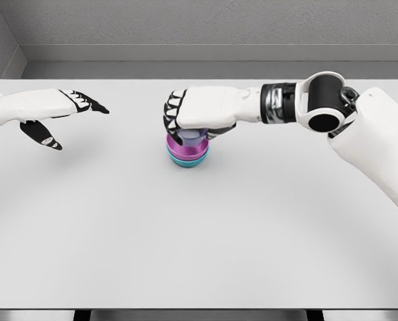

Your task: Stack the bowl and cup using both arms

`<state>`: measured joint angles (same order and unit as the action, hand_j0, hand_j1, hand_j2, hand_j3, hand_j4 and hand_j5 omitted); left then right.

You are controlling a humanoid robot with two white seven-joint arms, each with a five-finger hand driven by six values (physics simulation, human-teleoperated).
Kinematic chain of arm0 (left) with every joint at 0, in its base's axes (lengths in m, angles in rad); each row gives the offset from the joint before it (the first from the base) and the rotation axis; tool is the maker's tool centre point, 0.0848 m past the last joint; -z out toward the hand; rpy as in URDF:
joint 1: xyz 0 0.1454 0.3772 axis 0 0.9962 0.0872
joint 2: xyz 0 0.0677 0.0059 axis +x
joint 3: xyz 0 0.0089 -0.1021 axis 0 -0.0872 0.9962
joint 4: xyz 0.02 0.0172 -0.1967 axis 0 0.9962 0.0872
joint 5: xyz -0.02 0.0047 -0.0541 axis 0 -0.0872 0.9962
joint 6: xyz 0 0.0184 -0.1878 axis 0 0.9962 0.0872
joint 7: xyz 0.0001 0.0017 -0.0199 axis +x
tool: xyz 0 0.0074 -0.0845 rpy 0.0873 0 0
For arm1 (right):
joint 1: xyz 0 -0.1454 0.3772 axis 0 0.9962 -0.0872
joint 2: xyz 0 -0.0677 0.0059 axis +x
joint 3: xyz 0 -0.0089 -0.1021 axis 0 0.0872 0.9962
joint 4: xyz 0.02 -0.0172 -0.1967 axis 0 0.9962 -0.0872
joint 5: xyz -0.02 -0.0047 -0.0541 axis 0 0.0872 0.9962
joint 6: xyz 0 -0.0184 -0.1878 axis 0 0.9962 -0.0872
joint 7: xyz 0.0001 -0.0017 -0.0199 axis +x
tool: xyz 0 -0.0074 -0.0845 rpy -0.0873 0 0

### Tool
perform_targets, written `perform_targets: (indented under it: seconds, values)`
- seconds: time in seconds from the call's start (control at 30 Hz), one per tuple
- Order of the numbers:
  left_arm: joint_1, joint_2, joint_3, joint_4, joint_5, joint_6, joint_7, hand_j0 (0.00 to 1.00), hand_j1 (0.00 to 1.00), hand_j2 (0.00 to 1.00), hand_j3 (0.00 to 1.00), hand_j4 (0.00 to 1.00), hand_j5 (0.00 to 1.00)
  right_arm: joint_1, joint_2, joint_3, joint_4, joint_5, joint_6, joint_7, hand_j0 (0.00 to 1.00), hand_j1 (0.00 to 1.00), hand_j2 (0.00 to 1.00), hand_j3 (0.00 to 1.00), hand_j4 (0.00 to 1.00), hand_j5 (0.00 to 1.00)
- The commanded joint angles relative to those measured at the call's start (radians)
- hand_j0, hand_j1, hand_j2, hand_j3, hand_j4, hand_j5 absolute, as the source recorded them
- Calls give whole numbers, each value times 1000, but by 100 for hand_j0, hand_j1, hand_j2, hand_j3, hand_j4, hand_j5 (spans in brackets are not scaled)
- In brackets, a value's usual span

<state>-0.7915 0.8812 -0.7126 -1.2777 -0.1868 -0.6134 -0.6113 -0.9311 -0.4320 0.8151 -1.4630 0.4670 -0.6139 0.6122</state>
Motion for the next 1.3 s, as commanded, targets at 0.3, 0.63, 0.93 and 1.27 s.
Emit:
perform_targets:
  seconds: [0.3, 0.63, 0.93, 1.27]
  values:
    - [0, 2, 2, 0, 6, 3, 0, 100, 100, 100, 100, 100, 100, 17, 1, 10, 9, -5, 3, -1, 38, 38, 38, 38, 38, 38]
    - [0, 2, 2, 0, 6, 3, 0, 100, 100, 100, 100, 100, 100, 17, 2, 10, 13, 4, 3, -1, 38, 38, 38, 38, 38, 38]
    - [2, 2, 2, -2, 6, 3, 0, 100, 100, 100, 100, 100, 100, 18, 16, 12, 26, 7, 3, -1, 38, 38, 38, 38, 38, 38]
    - [2, 2, 2, -3, 6, 3, 0, 100, 100, 100, 100, 100, 100, 11, 25, 21, 44, 15, 3, -1, 45, 45, 45, 45, 45, 45]
